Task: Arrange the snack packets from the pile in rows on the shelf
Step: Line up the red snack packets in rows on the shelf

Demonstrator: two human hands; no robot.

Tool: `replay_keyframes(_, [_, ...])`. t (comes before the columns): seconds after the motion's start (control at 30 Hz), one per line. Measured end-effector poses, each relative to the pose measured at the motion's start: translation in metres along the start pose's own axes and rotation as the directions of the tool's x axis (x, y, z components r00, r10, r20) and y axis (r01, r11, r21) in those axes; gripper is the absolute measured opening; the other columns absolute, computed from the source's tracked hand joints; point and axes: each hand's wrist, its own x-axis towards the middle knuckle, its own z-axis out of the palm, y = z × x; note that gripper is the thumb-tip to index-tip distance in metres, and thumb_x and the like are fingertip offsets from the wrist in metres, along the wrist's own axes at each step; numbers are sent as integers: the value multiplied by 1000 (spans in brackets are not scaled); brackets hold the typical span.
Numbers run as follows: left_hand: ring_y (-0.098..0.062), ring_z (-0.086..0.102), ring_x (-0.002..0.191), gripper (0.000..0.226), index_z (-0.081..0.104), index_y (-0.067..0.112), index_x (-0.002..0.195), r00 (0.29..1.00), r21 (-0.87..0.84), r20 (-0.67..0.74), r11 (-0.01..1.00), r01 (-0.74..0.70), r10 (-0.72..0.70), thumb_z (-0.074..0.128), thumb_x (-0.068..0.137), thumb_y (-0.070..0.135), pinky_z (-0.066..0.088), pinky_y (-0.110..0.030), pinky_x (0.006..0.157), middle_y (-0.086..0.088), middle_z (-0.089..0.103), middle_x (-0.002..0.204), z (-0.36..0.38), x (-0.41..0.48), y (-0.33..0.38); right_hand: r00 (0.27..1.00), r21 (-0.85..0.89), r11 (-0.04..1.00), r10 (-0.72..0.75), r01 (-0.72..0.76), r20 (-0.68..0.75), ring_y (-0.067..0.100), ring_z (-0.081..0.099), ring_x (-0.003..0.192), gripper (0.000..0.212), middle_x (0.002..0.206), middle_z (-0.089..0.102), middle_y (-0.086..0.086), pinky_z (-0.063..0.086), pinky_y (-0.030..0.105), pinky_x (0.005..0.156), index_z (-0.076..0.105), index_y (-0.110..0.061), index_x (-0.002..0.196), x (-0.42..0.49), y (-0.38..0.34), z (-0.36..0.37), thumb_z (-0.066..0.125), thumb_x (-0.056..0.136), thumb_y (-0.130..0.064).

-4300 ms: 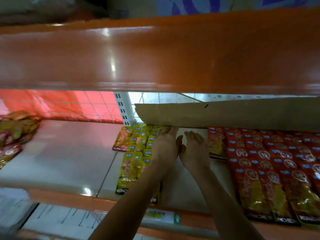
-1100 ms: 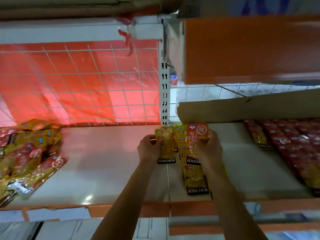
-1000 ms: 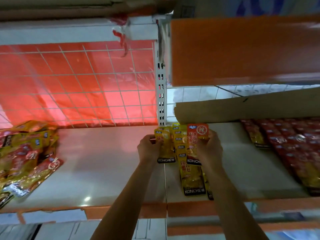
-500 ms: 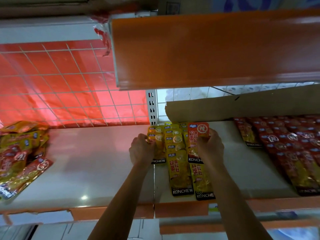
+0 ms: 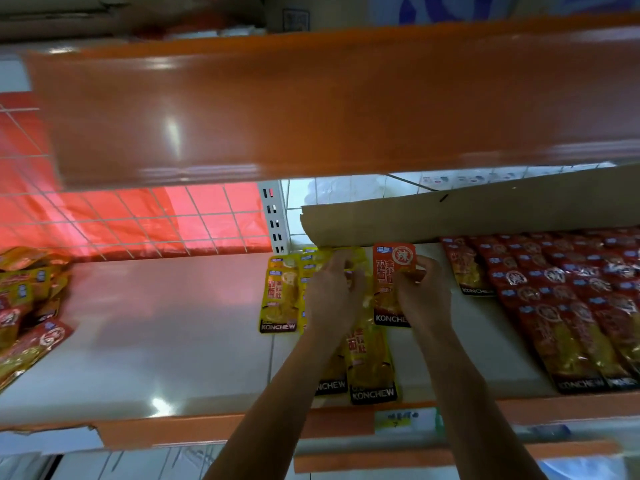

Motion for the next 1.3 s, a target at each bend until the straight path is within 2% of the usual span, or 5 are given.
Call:
replay_keyframes(0.13, [-9, 68, 78, 41, 53, 22, 129, 982, -257, 173, 960, 115, -72, 64, 90, 31, 54, -25, 73, 1, 71, 102, 40, -10, 35, 999, 9, 1000, -30, 30, -16, -7, 50, 76, 39, 106, 60, -8, 35, 4, 49, 52, -22, 127, 13, 12, -22, 58, 89, -18])
replay_keyframes(0.37, [1, 63, 70, 55, 46, 30, 133, 959, -424, 258, 878, 224, -121, 71, 85, 21, 53, -15, 60, 13, 61, 87, 93, -20, 69, 994, -239, 965, -105, 104, 8, 16, 60, 98, 40, 119, 61, 5, 49, 29, 78, 44, -16, 138, 32, 34, -77, 47, 98, -21])
replay_keyframes(0.53, [5, 63, 68, 48, 54, 32, 130, 958, -391, 252, 891, 231, -138, 71, 85, 26, 46, -5, 56, 10, 68, 90, 123, -23, 85, 973, -447, 868, -231, 217, 24, 25, 55, 113, 37, 122, 59, 7, 49, 35, 91, 54, -13, 131, 47, 54, -116, 49, 96, -22])
replay_keyframes(0.73, [-8, 67, 83, 43, 55, 24, 133, 978, -268, 178, 951, 155, -109, 64, 91, 28, 54, -20, 77, 1, 71, 106, 149, -23, 94, 964, -621, 749, -261, 230, 43, 25, 38, 134, 39, 139, 50, 9, 31, 39, 111, 54, -6, 132, 58, 76, -141, 48, 93, -13])
replay_keyframes(1.3, [-20, 65, 95, 44, 56, 19, 129, 971, 43, 221, 996, 81, -89, 63, 90, 37, 56, -34, 85, -5, 60, 115, 172, -16, 92, 978, -673, 710, -179, 205, 108, 21, 23, 144, 45, 152, 36, 7, 20, 41, 118, 42, -10, 142, 62, 80, -145, 42, 98, -20])
